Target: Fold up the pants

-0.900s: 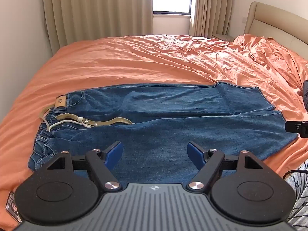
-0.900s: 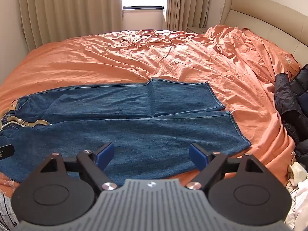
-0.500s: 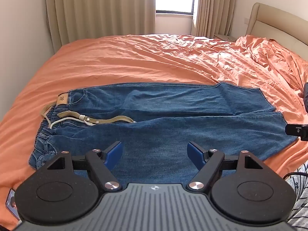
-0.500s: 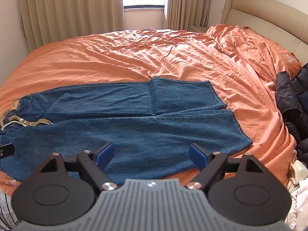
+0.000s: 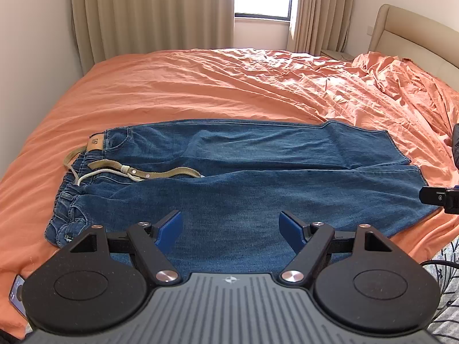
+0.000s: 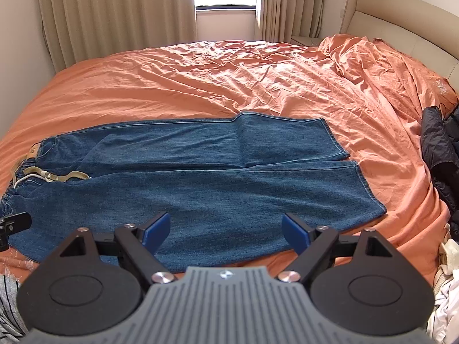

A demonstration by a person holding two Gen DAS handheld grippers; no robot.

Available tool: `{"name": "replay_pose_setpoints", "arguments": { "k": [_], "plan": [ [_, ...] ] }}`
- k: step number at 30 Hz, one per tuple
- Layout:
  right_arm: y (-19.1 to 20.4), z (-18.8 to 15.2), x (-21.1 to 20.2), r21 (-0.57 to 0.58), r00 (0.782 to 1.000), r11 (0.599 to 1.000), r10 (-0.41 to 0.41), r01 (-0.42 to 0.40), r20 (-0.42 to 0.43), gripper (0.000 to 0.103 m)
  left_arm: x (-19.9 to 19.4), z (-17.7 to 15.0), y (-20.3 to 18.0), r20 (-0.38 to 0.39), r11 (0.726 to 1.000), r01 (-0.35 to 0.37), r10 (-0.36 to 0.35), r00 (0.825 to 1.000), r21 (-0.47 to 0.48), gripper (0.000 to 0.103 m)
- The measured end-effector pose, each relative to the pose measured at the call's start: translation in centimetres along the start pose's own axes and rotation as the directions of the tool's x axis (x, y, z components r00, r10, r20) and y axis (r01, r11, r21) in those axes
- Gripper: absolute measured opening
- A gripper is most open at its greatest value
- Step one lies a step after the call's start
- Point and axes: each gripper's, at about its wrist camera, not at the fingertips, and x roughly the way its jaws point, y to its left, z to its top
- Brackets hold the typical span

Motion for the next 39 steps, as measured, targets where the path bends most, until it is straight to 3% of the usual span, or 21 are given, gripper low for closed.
{"name": "replay_pose_setpoints", "arguments": {
  "k": [19, 39],
  "plan": [
    [1.6, -1.4, -3.1, -0.035, 0.998, 0.997, 0.067, -0.067, 0.013, 0.081, -2.4, -0.2, -1.4, 0.008, 1.000, 0.018, -0.019, 1.000, 0.026, 0.089],
    [3.0, -1.8, -5.9, -0.091, 0.995, 0.994, 0.073, -0.067, 0.068, 0.081, -5.0, -0.5, -1.0, 0.044, 1.000, -0.001, 0.000, 0.999, 0.026, 0.089]
  ]
}}
